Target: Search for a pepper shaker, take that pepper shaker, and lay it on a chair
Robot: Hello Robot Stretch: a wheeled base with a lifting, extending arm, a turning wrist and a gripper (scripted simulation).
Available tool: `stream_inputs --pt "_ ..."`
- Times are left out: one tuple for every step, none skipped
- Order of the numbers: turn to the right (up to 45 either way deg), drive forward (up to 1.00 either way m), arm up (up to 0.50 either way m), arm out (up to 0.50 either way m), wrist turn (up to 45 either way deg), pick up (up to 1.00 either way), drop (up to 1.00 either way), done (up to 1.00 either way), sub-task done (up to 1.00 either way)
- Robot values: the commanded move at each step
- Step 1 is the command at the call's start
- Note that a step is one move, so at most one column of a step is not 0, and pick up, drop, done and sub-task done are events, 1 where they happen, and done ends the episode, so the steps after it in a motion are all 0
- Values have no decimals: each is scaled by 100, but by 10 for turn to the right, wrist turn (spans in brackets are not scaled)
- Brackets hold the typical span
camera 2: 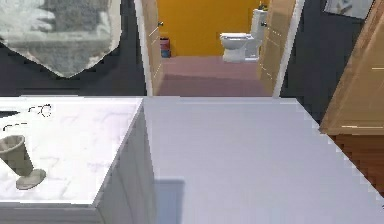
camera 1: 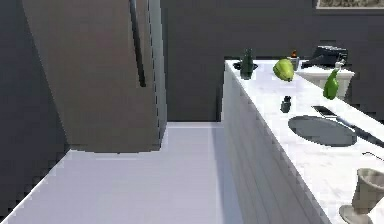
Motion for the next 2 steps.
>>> stream_inputs --pt "0 100 0 0 0 0 0 0 0" --pt "90 0 0 0 0 0 0 0 0"
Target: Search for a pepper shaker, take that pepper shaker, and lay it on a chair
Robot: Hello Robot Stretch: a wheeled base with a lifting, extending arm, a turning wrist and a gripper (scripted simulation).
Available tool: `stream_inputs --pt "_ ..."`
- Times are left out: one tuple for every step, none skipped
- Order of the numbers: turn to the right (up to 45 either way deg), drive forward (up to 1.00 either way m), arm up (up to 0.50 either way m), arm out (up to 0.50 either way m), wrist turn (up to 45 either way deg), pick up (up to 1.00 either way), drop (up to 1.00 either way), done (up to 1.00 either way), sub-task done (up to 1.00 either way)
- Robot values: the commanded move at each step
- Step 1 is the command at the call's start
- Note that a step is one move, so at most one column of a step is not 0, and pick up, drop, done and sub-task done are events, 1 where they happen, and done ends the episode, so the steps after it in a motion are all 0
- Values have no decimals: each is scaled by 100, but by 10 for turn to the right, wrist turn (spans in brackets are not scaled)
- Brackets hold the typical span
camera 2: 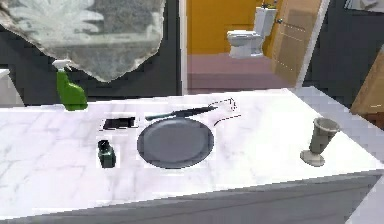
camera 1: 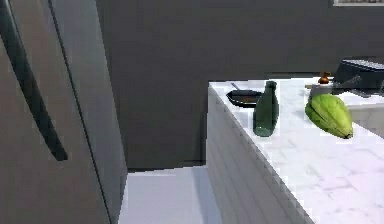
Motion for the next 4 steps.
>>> stream_inputs --pt "0 20 0 0 0 0 0 0 0" --pt "0 0 50 0 0 0 0 0 0" --pt "0 0 38 0 0 0 0 0 0" --pt "0 0 0 18 0 0 0 0 0"
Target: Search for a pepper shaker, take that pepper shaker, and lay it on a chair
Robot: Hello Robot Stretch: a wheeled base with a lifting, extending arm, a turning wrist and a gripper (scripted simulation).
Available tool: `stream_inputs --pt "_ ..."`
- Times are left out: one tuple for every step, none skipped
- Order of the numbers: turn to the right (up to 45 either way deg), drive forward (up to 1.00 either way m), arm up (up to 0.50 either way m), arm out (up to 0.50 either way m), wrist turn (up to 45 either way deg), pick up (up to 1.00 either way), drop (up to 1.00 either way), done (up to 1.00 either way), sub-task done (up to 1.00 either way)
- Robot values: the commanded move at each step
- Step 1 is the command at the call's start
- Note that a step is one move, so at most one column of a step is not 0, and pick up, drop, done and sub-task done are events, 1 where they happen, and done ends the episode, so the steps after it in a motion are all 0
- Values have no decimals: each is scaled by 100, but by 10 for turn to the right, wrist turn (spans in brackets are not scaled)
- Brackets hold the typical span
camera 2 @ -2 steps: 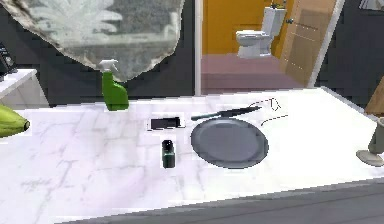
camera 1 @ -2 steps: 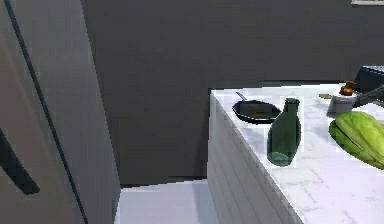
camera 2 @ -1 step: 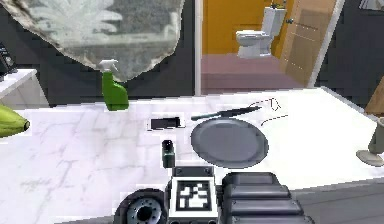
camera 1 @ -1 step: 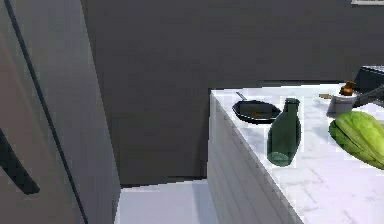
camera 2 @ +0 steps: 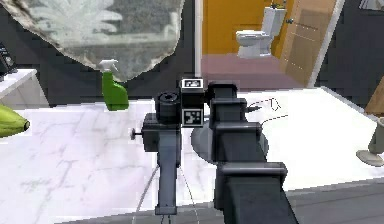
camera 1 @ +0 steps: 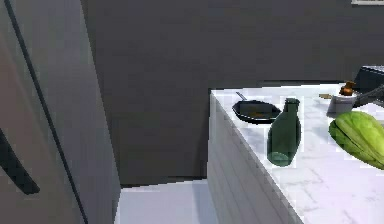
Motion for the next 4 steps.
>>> stream_inputs --pt "0 0 0 0 450 0 0 0 0" --pt "0 0 0 0 450 0 0 0 0" --pt "0 0 0 0 450 0 0 0 0" --pt "0 0 0 0 270 0 0 0 0"
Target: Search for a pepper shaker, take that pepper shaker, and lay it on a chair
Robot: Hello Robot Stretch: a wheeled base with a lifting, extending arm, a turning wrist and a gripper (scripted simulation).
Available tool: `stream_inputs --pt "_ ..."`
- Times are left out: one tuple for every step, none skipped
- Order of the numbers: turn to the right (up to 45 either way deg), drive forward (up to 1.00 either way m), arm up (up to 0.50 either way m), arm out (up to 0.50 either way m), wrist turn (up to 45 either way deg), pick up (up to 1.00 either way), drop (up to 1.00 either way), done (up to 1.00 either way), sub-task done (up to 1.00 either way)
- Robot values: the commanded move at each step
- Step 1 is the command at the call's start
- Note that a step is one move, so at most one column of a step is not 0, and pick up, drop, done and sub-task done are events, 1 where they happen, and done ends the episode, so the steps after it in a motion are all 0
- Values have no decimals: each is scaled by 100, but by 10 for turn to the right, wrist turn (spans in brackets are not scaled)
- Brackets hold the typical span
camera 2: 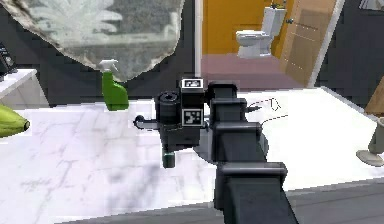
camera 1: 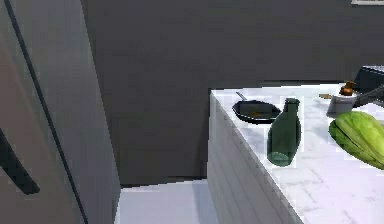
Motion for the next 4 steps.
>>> stream_inputs --pt "0 0 -16 0 0 0 0 0 0" --pt "0 0 0 0 0 100 0 0 0" --pt "0 0 10 0 0 0 0 0 0" --pt "0 0 6 0 0 0 0 0 0"
